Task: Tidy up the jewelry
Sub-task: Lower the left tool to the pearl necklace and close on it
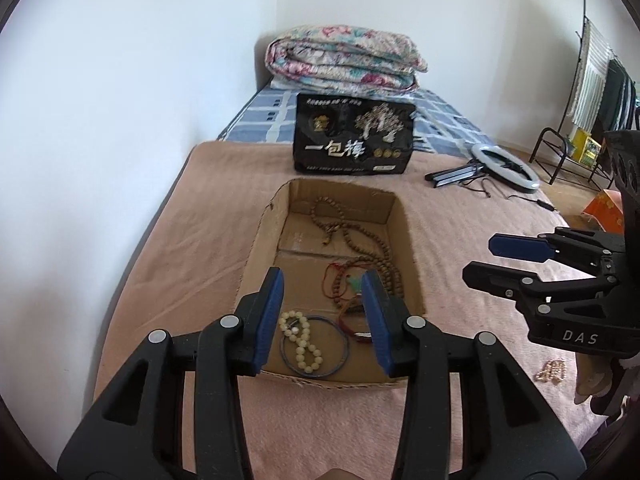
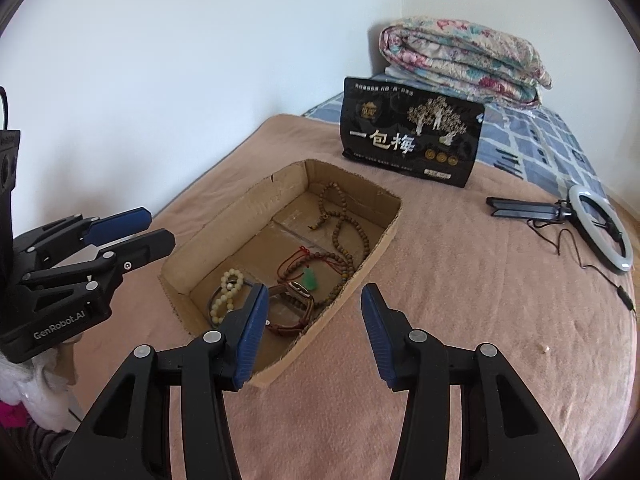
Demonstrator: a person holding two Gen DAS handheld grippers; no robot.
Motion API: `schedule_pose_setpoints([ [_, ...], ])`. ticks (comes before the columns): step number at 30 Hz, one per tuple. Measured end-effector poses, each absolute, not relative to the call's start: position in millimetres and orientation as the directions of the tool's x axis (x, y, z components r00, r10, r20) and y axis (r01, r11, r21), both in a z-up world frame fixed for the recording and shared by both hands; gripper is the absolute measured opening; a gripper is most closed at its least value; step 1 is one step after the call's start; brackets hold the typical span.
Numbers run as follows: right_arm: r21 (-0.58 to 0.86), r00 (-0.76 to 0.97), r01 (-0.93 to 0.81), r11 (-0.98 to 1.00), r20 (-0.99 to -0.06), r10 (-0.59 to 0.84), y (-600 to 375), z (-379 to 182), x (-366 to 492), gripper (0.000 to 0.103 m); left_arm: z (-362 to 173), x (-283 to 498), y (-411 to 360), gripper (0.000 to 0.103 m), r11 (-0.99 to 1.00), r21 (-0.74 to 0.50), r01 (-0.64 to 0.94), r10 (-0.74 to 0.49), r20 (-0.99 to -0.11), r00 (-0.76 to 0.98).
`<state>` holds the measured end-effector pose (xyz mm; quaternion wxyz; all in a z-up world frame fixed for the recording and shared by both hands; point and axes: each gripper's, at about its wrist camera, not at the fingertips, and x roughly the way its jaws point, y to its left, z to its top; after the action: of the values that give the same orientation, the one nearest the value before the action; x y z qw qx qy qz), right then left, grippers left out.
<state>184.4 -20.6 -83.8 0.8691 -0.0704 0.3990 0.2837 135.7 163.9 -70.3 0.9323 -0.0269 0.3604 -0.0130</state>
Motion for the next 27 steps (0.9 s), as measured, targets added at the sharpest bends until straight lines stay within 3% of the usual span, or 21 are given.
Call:
schedule_pose_setpoints([
  [9,0.106,0.573,-0.516,0.850,-0.696,0.434,-58,-60,165,0.048,-44,114,130,0.041,0.998,-0.036,0.059,-0.068,-0.636,0.769],
  [12,0.105,0.595,-0.494,0.863,-0.683,0.424,-79,-54,160,0.060,-41,108,116,0.041,0.995,-0.035,0.091,-0.093,-0.634,0.768],
  [27,0.082,0.675,-0.251,0.965,-0.699,0.235,-231,-58,166,0.060,-56,95,9,0.041,0.935,-0.041,0.353,-0.282,-0.691,0.666],
])
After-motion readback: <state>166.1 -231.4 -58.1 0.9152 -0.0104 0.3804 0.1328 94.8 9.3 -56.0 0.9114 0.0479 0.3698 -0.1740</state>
